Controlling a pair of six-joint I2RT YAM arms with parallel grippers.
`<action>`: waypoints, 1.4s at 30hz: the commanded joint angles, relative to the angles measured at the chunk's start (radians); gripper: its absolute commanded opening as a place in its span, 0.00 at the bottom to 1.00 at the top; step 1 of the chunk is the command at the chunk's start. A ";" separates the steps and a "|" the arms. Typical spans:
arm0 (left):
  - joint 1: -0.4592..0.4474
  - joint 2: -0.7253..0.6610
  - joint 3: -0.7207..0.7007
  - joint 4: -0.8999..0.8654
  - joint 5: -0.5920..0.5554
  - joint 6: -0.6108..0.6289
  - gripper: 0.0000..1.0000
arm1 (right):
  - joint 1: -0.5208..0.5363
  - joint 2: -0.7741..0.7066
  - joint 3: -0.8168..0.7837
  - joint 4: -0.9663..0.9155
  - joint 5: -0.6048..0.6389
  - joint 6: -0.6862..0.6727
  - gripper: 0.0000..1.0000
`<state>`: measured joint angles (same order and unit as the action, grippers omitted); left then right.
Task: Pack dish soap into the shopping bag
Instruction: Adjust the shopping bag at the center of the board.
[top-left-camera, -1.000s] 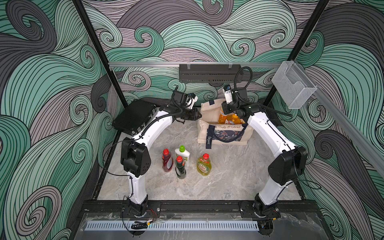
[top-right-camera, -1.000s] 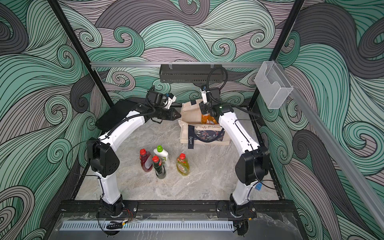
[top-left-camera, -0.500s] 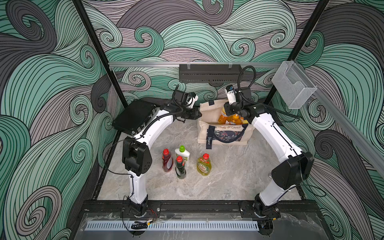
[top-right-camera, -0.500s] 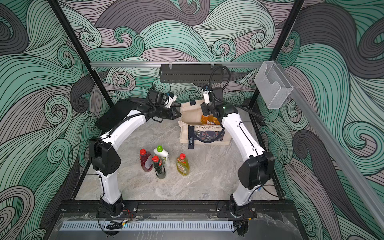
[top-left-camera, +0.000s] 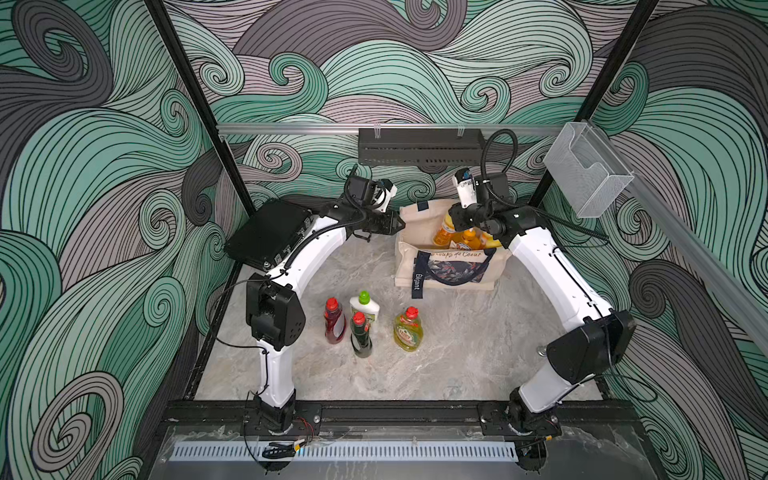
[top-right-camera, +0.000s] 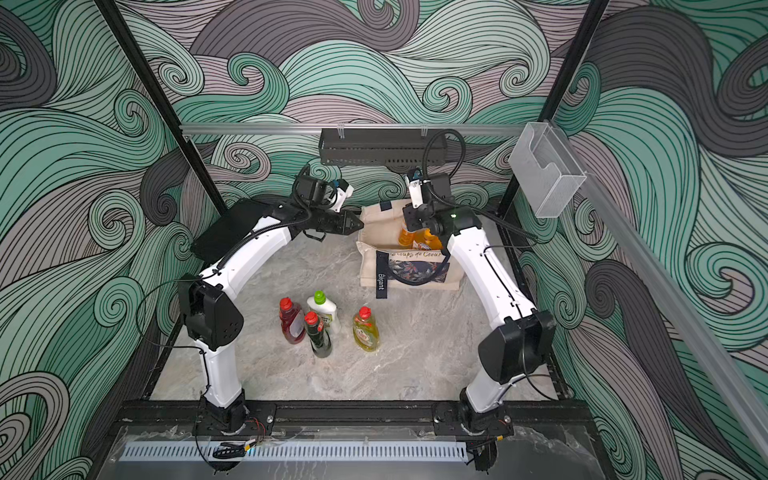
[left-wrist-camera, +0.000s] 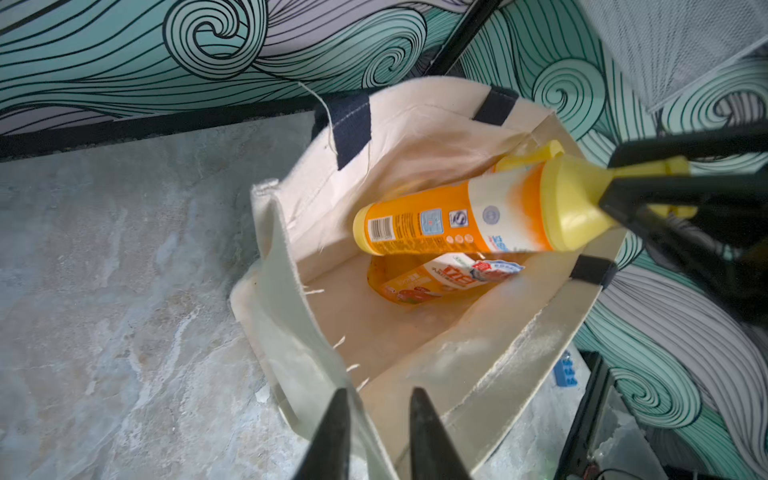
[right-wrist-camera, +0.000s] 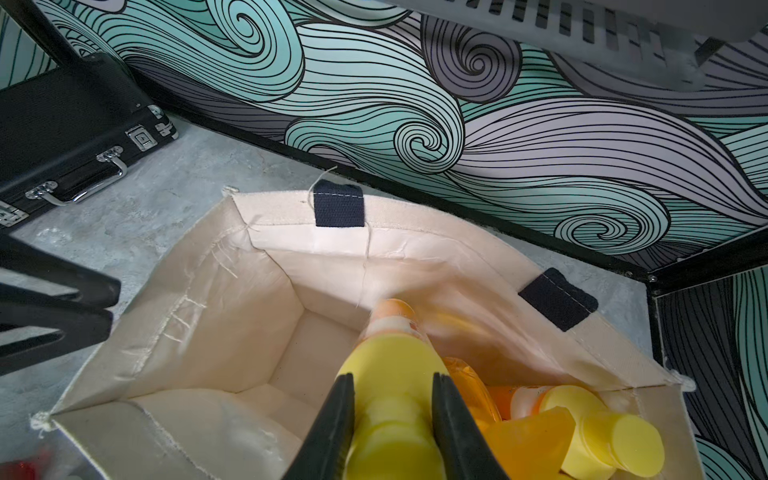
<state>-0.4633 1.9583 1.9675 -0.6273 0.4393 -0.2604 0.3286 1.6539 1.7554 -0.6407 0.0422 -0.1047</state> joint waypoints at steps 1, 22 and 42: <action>-0.004 0.037 0.079 -0.042 -0.051 0.037 0.43 | -0.006 -0.075 0.010 0.041 -0.018 0.023 0.00; -0.005 0.248 0.321 -0.190 -0.115 0.093 0.41 | -0.002 -0.027 -0.059 0.112 0.088 -0.015 0.00; -0.003 0.160 0.194 -0.120 -0.099 0.070 0.07 | 0.006 0.078 -0.040 0.246 0.226 -0.076 0.00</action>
<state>-0.4633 2.1784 2.1876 -0.7555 0.3336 -0.1848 0.3435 1.7363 1.6730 -0.5186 0.1364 -0.1146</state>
